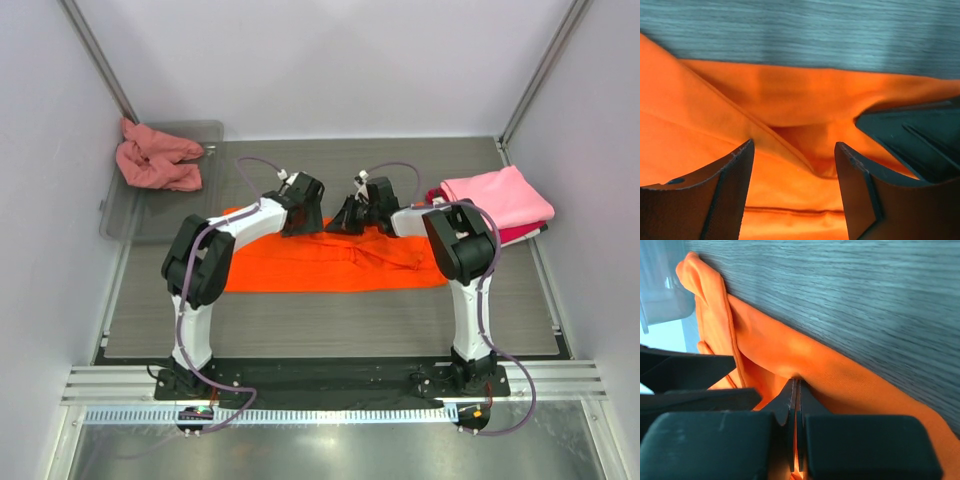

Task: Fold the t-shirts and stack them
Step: Fold the tshirt

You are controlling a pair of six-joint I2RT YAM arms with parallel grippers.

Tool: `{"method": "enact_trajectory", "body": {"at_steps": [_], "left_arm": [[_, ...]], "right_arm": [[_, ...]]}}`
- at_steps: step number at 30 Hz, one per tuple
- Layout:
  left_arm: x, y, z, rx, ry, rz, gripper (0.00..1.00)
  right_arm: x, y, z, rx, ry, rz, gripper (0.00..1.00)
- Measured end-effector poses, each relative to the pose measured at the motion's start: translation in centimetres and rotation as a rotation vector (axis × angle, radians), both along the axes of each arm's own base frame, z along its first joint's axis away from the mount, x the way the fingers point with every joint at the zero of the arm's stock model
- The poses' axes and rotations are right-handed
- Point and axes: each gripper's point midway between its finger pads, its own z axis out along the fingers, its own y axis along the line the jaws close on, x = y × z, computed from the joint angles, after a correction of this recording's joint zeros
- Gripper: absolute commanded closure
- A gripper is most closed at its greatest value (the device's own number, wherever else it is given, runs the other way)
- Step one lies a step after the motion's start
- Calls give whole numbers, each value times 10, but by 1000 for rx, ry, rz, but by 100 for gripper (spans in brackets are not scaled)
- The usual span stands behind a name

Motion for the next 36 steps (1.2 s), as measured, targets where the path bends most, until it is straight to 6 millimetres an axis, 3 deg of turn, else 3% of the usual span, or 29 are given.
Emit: {"method": "enact_trajectory", "body": {"at_steps": [4, 10, 17, 21, 28, 36], "left_arm": [[5, 3, -7, 56, 26, 8, 42], [-6, 24, -14, 157, 65, 22, 57], [-17, 46, -19, 217, 94, 46, 66], [-21, 63, -19, 228, 113, 68, 60], [-12, 90, -17, 227, 127, 120, 60], [-10, 117, -18, 262, 158, 149, 78]], "right_arm": [[1, 2, 1, 14, -5, 4, 99], [1, 2, 0, 12, -5, 3, 99], [2, 1, -1, 16, -16, -1, 99], [2, 1, -1, 19, -24, -2, 99], [3, 1, -1, 24, -36, -2, 99], [2, -1, 0, 21, -43, -7, 99]]}}
